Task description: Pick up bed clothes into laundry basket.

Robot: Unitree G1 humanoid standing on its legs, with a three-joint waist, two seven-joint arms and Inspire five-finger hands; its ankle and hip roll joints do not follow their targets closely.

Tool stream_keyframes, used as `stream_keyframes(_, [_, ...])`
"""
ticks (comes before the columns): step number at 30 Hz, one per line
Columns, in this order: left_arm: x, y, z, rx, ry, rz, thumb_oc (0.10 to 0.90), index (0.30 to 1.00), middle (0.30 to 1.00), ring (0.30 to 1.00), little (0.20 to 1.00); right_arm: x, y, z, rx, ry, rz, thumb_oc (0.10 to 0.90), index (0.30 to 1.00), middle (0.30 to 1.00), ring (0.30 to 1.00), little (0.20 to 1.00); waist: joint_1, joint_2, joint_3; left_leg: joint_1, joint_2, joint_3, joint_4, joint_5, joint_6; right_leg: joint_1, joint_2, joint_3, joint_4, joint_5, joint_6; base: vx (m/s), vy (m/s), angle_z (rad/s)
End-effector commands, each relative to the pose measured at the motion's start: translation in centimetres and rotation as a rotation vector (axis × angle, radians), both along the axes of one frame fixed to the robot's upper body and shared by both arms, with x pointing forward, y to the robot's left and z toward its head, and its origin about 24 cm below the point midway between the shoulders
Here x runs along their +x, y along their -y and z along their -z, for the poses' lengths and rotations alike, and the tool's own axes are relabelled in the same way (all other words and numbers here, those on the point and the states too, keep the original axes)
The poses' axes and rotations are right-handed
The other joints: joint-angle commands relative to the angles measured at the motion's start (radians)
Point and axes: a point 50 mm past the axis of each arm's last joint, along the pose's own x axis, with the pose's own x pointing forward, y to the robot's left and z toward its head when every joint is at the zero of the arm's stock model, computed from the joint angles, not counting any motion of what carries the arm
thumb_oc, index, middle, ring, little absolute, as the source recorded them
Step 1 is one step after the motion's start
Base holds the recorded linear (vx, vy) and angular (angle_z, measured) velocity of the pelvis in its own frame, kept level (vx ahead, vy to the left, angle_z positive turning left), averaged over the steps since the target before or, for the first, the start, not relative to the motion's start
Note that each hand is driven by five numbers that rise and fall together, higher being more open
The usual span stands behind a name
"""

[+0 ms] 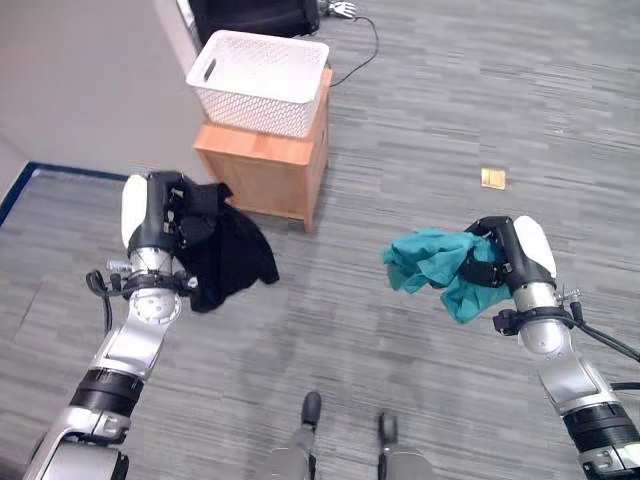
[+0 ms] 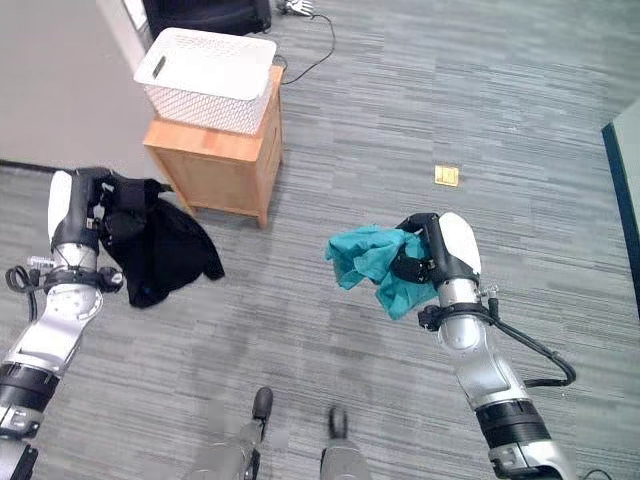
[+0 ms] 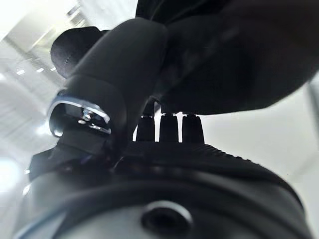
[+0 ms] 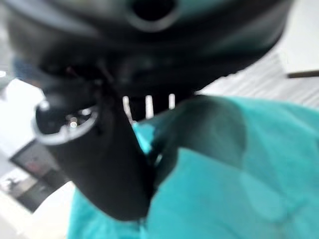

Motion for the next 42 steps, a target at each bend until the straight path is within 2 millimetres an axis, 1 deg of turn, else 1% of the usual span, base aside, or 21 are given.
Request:
stream_keyframes(1, [-0.9,-1.6,-5.9,0.050,0.284,-0.041,0.400,0.300,0.300,0.300,0.300,0.4,-0.3,-4.6,-0.090,0.197,-0.068,0.400,0.300,0.300,0.300,0.300,0.059,-0.015,-0.228,-0.028,0.069,0.031,0.002,-0.165,-0.115,0.066,0.039,-0.035,0.020,-0.143,0.022,0.02,0.008,0.16])
stream_keyframes(9, [-1.0,-2.1,-5.2,0.037,0.255,-0.061,0.400,0.300,0.300,0.300,0.300,0.2,-0.2,-4.3,-0.074,0.181,-0.063,0.400,0.300,0.300,0.300,0.300,0.069,-0.028,-0.239,-0.009,0.086,0.045,0.002,-0.183,-0.115,0.071,0.025,-0.032,0.020,-0.144,0.034,0.02,0.008,0.10])
stream_keyframes(10, [-20.3,-0.8,30.3,-0.582,-1.246,-0.386,0.400,0.300,0.300,0.300,0.300,-17.3,-4.0,25.6,0.609,-1.061,0.546,0.400,0.300,0.300,0.300,0.300,-0.021,-0.070,-0.102,0.002,0.301,0.174,0.064,-0.211,-0.180,-0.078,-0.109,-0.005,0.102,-0.072,0.073,-0.25,0.236,0.02])
stream_keyframes(12, [-18.1,-1.1,29.1,-0.547,-1.138,-0.352,0.400,0.300,0.300,0.300,0.300,-14.6,-3.3,24.1,0.529,-0.948,0.461,0.400,0.300,0.300,0.300,0.300,0.010,-0.067,-0.111,0.007,0.260,0.182,0.053,-0.215,-0.149,-0.021,-0.104,-0.039,0.140,-0.120,0.057,-0.35,0.285,-0.11])
stream_keyframes(15, [-18.1,-1.1,29.1,-0.547,-1.139,-0.352,0.400,0.300,0.300,0.300,0.300,-14.6,-3.3,24.1,0.529,-0.949,0.461,0.400,0.300,0.300,0.300,0.300,0.009,-0.069,-0.113,0.003,0.258,0.181,0.053,-0.211,-0.149,-0.024,-0.105,-0.039,0.139,-0.117,0.057,-0.12,0.069,-0.41])
stream_keyframes(16, [-14.4,-2.4,25.9,-0.501,-0.934,-0.306,0.400,0.300,0.300,0.300,0.300,-9.2,-1.1,19.9,0.450,-0.725,0.375,0.400,0.300,0.300,0.300,0.300,0.047,-0.081,-0.136,0.008,0.228,0.192,0.033,-0.207,-0.135,0.008,-0.104,-0.078,0.134,-0.128,0.046,-0.27,0.148,-0.18])
stream_keyframes(17, [-12.3,-3.8,23.3,-0.493,-0.777,-0.306,0.400,0.300,0.300,0.300,0.300,-5.8,-0.2,16.0,0.387,-0.549,0.299,0.400,0.300,0.300,0.300,0.300,0.057,-0.086,-0.144,0.014,0.218,0.199,0.028,-0.210,-0.132,0.005,-0.104,-0.089,0.135,-0.124,0.051,-0.28,0.149,-0.07])
stream_keyframes(18, [-12.3,-3.8,23.3,-0.494,-0.777,-0.307,0.400,0.300,0.300,0.300,0.300,-5.8,-0.2,16.0,0.386,-0.549,0.299,0.400,0.300,0.300,0.300,0.300,0.056,-0.087,-0.145,0.011,0.217,0.199,0.027,-0.206,-0.132,0.002,-0.105,-0.088,0.133,-0.120,0.050,-0.16,0.163,0.02])
stream_keyframes(19, [-7.8,-5.7,13.3,-0.410,-0.298,-0.219,0.400,0.300,0.300,0.300,0.300,-0.6,1.2,4.5,0.201,-0.111,0.145,0.400,0.300,0.300,0.300,0.300,0.044,-0.085,-0.180,0.033,0.198,0.192,0.020,-0.219,-0.119,-0.023,-0.041,-0.015,0.141,-0.134,0.044,-0.10,0.116,0.00])
stream_keyframes(22, [-7.1,-5.5,12.0,-0.386,-0.250,-0.192,0.400,0.300,0.300,0.300,0.300,0.1,0.9,2.1,0.149,-0.029,0.099,0.400,0.300,0.300,0.300,0.300,0.036,-0.085,-0.190,0.035,0.188,0.177,0.015,-0.217,-0.115,-0.041,-0.006,0.017,0.137,-0.138,0.045,0.02,0.041,-0.01])
stream_keyframes(23, [-5.3,-5.6,7.8,-0.310,-0.112,-0.146,0.400,0.300,0.300,0.300,0.300,1.5,0.7,-3.8,0.037,0.164,0.039,0.400,0.300,0.300,0.300,0.300,0.038,-0.091,-0.204,0.041,0.171,0.151,0.017,-0.221,-0.114,-0.025,0.027,0.041,0.112,-0.148,0.037,0.03,-0.034,-0.05])
stream_keyframes(24, [-5.1,-5.6,7.6,-0.312,-0.106,-0.145,0.400,0.300,0.300,0.300,0.300,1.6,0.7,-4.0,0.036,0.170,0.039,0.400,0.300,0.300,0.300,0.300,0.036,-0.091,-0.196,0.040,0.170,0.150,0.017,-0.215,-0.114,-0.024,0.026,0.040,0.109,-0.142,0.037,0.05,-0.066,0.05])
stream_keyframes(25, [-4.9,-5.6,6.2,-0.276,-0.060,-0.127,0.400,0.300,0.300,0.300,0.300,1.8,0.2,-6.1,-0.012,0.230,-0.003,0.400,0.300,0.300,0.300,0.300,0.043,-0.093,-0.200,0.047,0.170,0.150,0.016,-0.215,-0.117,-0.003,0.023,0.028,0.090,-0.139,0.034,-0.01,-0.035,0.06])
stream_keyframes(29, [-4.9,-5.6,6.1,-0.276,-0.060,-0.127,0.400,0.300,0.300,0.300,0.300,1.8,0.2,-6.1,-0.012,0.230,-0.003,0.400,0.300,0.300,0.300,0.300,0.042,-0.094,-0.201,0.046,0.169,0.149,0.015,-0.214,-0.117,-0.003,0.022,0.028,0.088,-0.138,0.034,0.01,-0.024,0.11])
stream_keyframes(30, [-4.7,-5.5,4.2,-0.253,0.022,-0.107,0.400,0.300,0.300,0.300,0.300,1.8,-0.7,-9.0,-0.051,0.327,-0.064,0.400,0.300,0.300,0.300,0.300,0.053,-0.094,-0.218,0.055,0.178,0.152,0.015,-0.218,-0.126,0.026,0.029,0.030,0.062,-0.153,0.026,0.13,-0.346,0.22])
stream_keyframes(31, [-4.8,-6.5,0.7,-0.183,0.127,-0.107,0.400,0.300,0.300,0.300,0.300,0.9,-2.3,-15.5,-0.148,0.517,-0.193,0.400,0.300,0.300,0.300,0.300,0.066,-0.093,-0.245,0.059,0.222,0.138,0.007,-0.178,-0.168,0.062,0.040,0.025,0.038,-0.150,0.012,0.20,-0.389,0.44])
stream_keyframes(35, [-5.7,-7.8,-1.6,-0.152,0.208,-0.129,0.400,0.300,0.300,0.300,0.300,0.4,-3.0,-17.6,-0.219,0.555,-0.255,0.400,0.300,0.300,0.300,0.300,0.079,-0.088,-0.220,0.023,0.279,0.097,0.131,-0.124,-0.214,0.112,0.068,-0.020,0.021,-0.180,-0.015,0.11,-0.287,0.23])
stream_keyframes(37, [-5.5,-8.3,-3.4,-0.112,0.245,-0.141,0.400,0.300,0.300,0.300,0.300,0.9,-2.6,-18.0,-0.237,0.545,-0.240,0.400,0.300,0.300,0.300,0.300,0.097,-0.104,-0.181,-0.067,0.281,0.092,0.293,-0.026,-0.223,0.134,0.063,-0.056,0.020,-0.185,-0.026,-0.02,-0.176,0.06])
stream_keyframes(39, [-5.3,-8.4,-4.0,-0.110,0.258,-0.138,0.400,0.300,0.300,0.300,0.300,1.3,-2.4,-18.1,-0.244,0.531,-0.224,0.400,0.300,0.300,0.300,0.300,0.096,-0.108,-0.175,-0.086,0.292,0.121,0.320,-0.015,-0.218,0.139,0.056,-0.071,0.020,-0.188,-0.026,0.04,-0.138,0.23])
stream_keyframes(40, [-5.2,-8.4,-4.7,-0.102,0.271,-0.128,0.400,0.300,0.300,0.300,0.300,1.8,-1.5,-18.0,-0.253,0.498,-0.184,0.400,0.300,0.300,0.300,0.300,0.097,-0.111,-0.178,-0.102,0.286,0.176,0.313,-0.038,-0.205,0.149,0.052,-0.095,0.020,-0.197,-0.027,0.10,-0.152,0.31])
stream_keyframes(42, [-5.1,-8.1,-5.0,-0.102,0.283,-0.115,0.400,0.300,0.300,0.300,0.300,2.0,-1.0,-17.9,-0.258,0.486,-0.160,0.400,0.300,0.300,0.300,0.300,0.102,-0.116,-0.181,-0.110,0.263,0.201,0.304,-0.066,-0.195,0.151,0.044,-0.104,0.020,-0.200,-0.023,0.08,-0.105,0.44])
